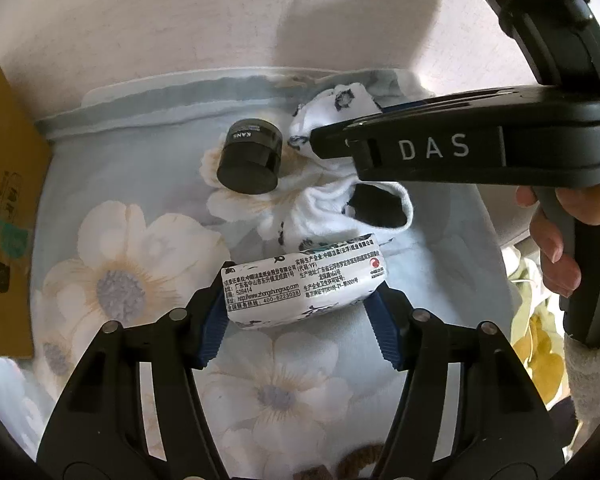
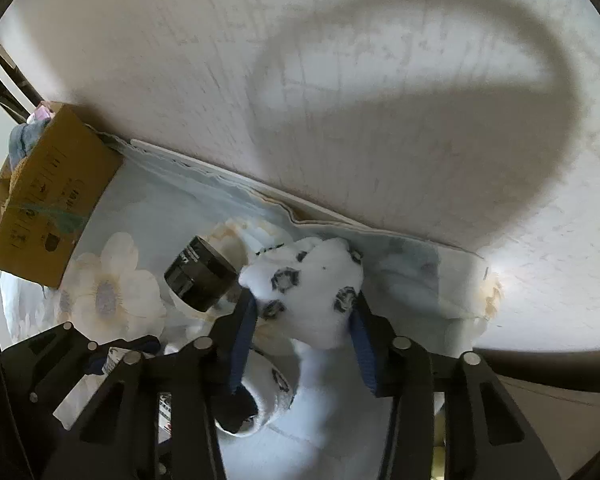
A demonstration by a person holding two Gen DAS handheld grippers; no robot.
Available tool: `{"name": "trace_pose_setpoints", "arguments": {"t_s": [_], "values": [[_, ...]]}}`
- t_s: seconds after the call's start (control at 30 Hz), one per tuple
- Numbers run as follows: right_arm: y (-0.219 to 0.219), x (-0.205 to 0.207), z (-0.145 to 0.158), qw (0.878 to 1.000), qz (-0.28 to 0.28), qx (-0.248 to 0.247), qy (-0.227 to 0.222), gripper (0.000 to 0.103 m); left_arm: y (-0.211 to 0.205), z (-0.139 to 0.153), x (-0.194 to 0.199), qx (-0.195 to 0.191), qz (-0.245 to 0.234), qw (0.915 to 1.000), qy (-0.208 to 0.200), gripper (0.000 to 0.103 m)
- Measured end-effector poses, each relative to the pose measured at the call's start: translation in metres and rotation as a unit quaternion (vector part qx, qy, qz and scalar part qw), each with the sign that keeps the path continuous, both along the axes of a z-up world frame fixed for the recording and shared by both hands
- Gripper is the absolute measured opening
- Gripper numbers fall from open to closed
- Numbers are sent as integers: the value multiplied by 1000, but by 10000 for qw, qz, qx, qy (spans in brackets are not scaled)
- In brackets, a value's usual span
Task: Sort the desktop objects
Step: 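Carry white labeled box and white sock with both grippers over the box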
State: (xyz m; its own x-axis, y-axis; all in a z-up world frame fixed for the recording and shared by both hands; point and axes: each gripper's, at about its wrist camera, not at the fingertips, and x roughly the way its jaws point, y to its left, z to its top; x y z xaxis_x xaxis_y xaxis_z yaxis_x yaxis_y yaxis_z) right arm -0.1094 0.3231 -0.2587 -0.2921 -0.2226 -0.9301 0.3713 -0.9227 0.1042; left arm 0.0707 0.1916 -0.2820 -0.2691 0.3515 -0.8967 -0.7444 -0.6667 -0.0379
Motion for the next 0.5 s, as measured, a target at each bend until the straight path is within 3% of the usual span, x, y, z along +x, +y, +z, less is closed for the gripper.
{"name": "trace_pose_setpoints", "arguments": {"t_s": [0.5], "values": [[3, 40, 55, 9996, -132, -264, -49, 27, -32, 72, 19, -17, -336, 9990, 289, 59]]}}
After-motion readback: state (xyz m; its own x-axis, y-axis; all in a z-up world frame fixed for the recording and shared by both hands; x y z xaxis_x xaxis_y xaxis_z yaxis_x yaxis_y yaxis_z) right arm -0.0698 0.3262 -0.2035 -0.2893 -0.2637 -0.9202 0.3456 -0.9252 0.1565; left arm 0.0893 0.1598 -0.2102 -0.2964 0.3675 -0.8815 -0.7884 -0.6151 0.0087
